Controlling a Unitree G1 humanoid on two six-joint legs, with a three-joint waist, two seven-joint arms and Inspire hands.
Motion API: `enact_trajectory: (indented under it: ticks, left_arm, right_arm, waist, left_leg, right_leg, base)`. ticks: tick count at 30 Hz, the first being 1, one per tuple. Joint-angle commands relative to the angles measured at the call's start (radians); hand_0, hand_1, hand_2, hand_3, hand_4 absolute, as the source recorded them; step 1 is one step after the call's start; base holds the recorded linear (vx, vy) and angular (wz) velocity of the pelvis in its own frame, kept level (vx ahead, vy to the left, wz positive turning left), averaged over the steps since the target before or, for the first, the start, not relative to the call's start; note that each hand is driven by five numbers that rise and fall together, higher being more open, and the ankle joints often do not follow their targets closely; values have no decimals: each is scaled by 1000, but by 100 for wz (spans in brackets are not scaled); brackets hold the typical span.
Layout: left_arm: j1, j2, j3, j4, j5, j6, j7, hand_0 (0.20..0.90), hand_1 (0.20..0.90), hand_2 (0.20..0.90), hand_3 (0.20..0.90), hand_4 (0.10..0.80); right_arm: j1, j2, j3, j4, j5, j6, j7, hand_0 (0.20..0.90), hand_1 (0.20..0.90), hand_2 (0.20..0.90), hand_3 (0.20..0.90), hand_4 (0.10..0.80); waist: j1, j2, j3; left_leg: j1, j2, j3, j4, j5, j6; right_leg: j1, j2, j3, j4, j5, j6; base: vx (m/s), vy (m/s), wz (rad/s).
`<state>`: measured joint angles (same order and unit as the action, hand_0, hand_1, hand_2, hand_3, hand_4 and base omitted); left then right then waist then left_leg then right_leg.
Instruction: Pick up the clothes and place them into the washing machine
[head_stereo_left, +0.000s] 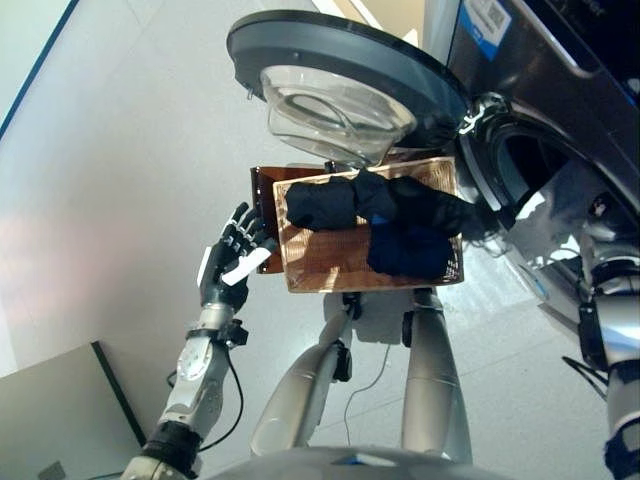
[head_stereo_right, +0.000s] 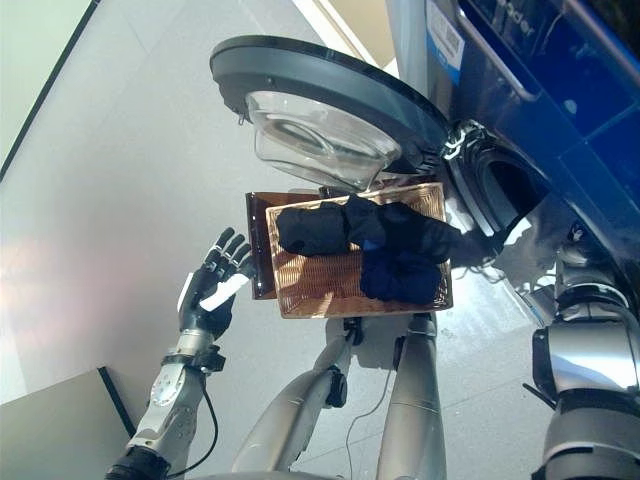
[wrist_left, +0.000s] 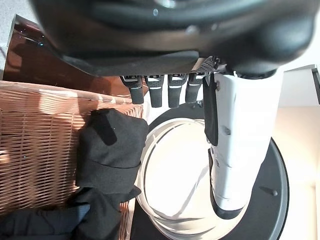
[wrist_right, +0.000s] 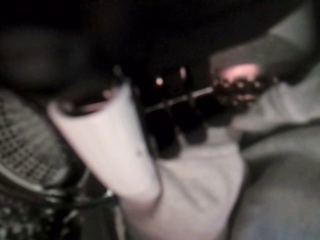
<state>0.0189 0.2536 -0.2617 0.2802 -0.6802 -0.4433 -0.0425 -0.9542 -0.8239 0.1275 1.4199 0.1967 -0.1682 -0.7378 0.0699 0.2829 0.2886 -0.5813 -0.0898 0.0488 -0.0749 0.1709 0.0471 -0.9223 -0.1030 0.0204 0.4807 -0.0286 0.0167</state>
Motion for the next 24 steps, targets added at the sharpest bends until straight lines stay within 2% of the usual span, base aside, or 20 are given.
enact_trajectory:
  ticks: [1, 10, 12, 14, 20, 24]
  left_arm:
    - [31, 32, 2, -52, -6, -76, 10, 900, 900, 900, 900, 800]
    - [33, 29, 28, -42, 6, -87, 14, 900, 900, 900, 900, 800]
    - [33, 29, 28, -42, 6, -87, 14, 900, 900, 900, 900, 800]
    - [34, 19, 39, -31, 9, -94, 14, 900, 900, 900, 900, 800]
    - [43, 17, 50, -19, 8, -95, 14, 900, 900, 900, 900, 800]
    - [42, 14, 64, -16, 10, -95, 16, 900, 900, 900, 900, 800]
  right_arm:
    - [-37, -103, 93, -12, -5, -43, -19, 900, 900, 900, 900, 800]
    - [130, 12, 93, -141, -58, -79, 30, 900, 900, 900, 900, 800]
    - [130, 12, 93, -141, -58, -79, 30, 900, 900, 900, 900, 800]
    - [212, 67, 92, -183, -102, -84, 41, 900, 900, 900, 900, 800]
    - [249, 117, 83, -185, -79, -93, 75, 900, 900, 900, 900, 800]
    - [266, 143, 134, -179, -113, -81, 105, 900, 900, 900, 900, 800]
  waist:
    - [0, -4, -65]
    - [-14, -30, -57]
    - [-14, -30, -57]
    - [-20, -41, -53]
    - [-21, -50, -46]
    - [-21, -59, -40]
  left_leg:
    - [22, -9, -19, -12, -63, -108]
    - [38, -10, -24, -12, -65, -105]
    - [38, -10, -24, -12, -65, -105]
    - [39, -10, -28, -12, -63, -102]
    - [35, -10, -30, -12, -59, -99]
    - [29, -9, -30, -12, -56, -99]
  right_leg:
    - [74, 35, -47, -100, 7, 18]
    - [94, 35, -53, -111, 16, 19]
    - [94, 35, -53, -111, 16, 19]
    - [99, 34, -56, -118, 20, 19]
    - [98, 33, -60, -122, 25, 17]
    - [98, 35, -59, -131, 30, 16]
  base:
    - [0, 0, 0]
    - [0, 0, 0]
    - [0, 0, 0]
    - [-17, 8, 1]
    - [0, 0, 0]
    - [-10, 2, -1]
